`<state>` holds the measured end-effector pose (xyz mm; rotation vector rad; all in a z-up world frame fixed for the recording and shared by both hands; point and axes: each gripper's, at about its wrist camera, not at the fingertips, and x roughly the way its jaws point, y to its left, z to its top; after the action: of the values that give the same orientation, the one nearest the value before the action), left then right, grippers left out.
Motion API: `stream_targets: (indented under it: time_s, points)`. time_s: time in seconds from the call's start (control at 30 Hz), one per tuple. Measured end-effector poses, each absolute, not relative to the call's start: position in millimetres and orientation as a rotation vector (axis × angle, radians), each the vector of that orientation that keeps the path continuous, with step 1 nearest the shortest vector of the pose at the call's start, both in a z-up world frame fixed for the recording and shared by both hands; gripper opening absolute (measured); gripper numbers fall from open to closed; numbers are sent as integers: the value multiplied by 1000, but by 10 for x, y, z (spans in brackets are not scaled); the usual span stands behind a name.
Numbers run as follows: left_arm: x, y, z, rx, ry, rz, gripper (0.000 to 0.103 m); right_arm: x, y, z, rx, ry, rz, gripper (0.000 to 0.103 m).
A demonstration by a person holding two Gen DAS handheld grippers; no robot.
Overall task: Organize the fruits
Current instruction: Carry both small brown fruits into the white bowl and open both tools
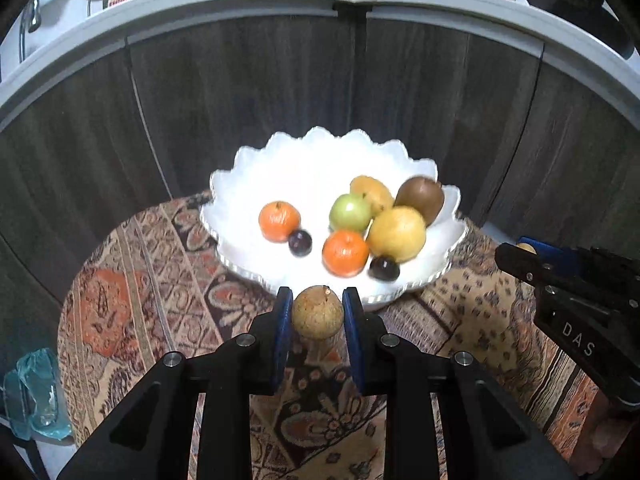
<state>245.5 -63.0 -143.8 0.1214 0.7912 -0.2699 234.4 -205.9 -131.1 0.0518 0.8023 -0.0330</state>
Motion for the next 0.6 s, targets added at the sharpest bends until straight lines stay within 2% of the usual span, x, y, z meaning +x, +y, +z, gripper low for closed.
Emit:
stream_targets:
  time_s: [0.33,0.6]
  points:
    - [2846,-706,-1307,136,766,-274,26,2729,-2101,-1087,17,770,2,23]
    - [3147,-671,-1469,126,809,-260,26,3012,-2066,-1223,37,809,27,23]
